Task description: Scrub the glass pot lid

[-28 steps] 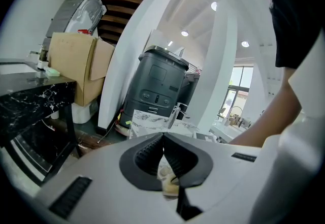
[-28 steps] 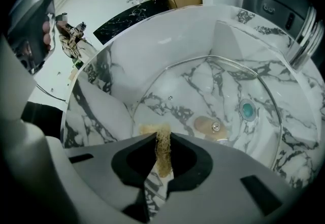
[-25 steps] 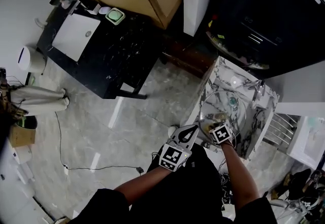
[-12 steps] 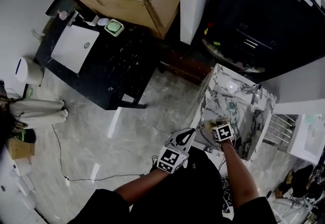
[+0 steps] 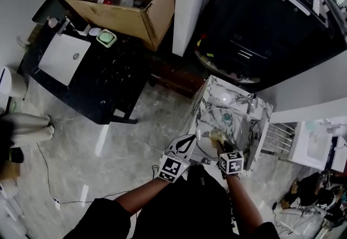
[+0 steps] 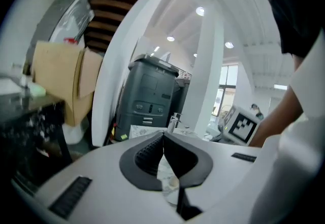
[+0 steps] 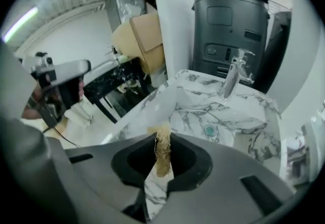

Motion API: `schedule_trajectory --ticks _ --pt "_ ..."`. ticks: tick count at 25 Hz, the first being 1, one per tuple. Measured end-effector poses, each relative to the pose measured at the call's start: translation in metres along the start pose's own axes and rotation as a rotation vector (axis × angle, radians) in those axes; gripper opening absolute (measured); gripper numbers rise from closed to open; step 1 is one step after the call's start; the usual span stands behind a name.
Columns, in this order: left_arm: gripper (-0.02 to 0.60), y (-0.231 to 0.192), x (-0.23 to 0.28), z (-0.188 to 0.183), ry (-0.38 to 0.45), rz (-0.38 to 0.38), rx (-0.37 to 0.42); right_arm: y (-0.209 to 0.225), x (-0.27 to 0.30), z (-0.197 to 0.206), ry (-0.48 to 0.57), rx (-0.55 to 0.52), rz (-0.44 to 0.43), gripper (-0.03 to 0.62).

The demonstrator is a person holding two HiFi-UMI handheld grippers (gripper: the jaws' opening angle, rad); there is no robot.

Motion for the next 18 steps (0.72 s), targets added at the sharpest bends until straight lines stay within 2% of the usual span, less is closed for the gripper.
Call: schedule_trajectory --ticks 2,3,6,10,13,15,18 --pt "0.016 0.008 -0.001 -0.016 0.028 -0.024 0.089 -0.006 -0.025 -0.007 0.075 0.102 -0.049 0.06" --pt "0.017 0.013 -0.001 -0.023 0.041 -0.027 0.082 -0.008 -0.039 -0.01 0.113 0.128 -0.064 0.06" --pt "0.017 0.028 0.001 -0.041 0.059 -0.035 0.0 -0.006 -0.086 -0.022 0.227 0.163 -0.069 0.06" --pt "0.017 0.059 0.013 -0.06 0.052 0.031 -0.021 0.009 -0.147 -0.041 0.375 0.238 -0.034 0.06" --pt "0.017 0.093 0.021 -0.082 0.063 0.075 -0.045 0.028 -0.198 -0.052 0.493 0.214 0.043 0.06" --pt "0.017 0.116 0.024 -0.1 0.089 0.088 -0.061 0.039 -0.229 -0.056 0.551 0.157 0.096 0.06" --pt "0.017 0.149 0.031 -0.132 0.153 0.121 -0.069 0.048 -0.264 -0.057 0.606 0.061 0.127 0.058"
Point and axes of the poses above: the fingertips, and each gripper's own axes: x forward along the fingers, y to its right, z out of its underside, the point moved 2 cm from there along -x, backward along the fingers, and after that the axes turned 4 degrees about -y, right-handed, at the moved point
